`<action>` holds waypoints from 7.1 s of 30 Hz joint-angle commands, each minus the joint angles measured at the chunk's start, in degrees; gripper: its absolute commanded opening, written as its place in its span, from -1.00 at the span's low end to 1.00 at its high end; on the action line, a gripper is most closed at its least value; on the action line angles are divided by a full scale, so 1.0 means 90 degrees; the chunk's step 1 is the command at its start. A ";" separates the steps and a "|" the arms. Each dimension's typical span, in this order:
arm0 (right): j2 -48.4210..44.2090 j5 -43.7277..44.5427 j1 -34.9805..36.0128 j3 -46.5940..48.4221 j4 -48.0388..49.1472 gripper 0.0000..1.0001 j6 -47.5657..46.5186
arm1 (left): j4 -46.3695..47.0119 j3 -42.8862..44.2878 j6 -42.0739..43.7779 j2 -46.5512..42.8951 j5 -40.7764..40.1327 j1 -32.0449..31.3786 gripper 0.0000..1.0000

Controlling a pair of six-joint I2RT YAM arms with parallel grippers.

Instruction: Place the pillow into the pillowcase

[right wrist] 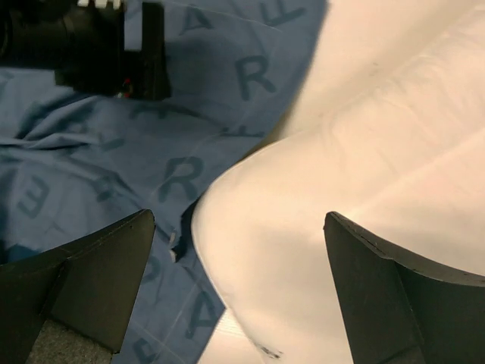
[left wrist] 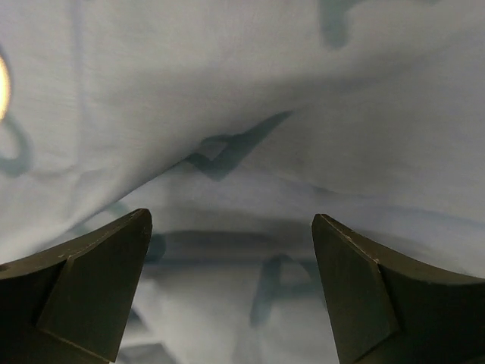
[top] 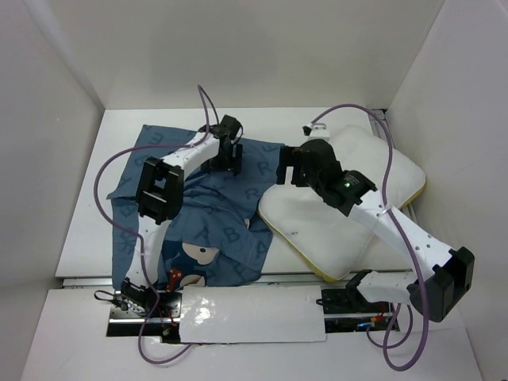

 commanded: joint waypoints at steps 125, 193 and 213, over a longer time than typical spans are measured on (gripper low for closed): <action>0.4784 -0.0182 0.1399 0.2698 0.0098 1.00 -0.0365 | 0.0813 -0.0451 -0.0690 -0.0892 0.1243 0.3320 1.00; 0.2727 -0.0095 0.0843 0.2329 -0.0963 1.00 -0.0901 | 0.0079 -0.0740 -0.0690 -0.2041 0.0736 0.1711 0.36; 0.1824 -0.0425 -0.0495 -0.0800 -0.0829 -0.65 -0.0959 | 0.0022 -0.1416 -0.1111 -0.1846 0.0931 0.0058 0.31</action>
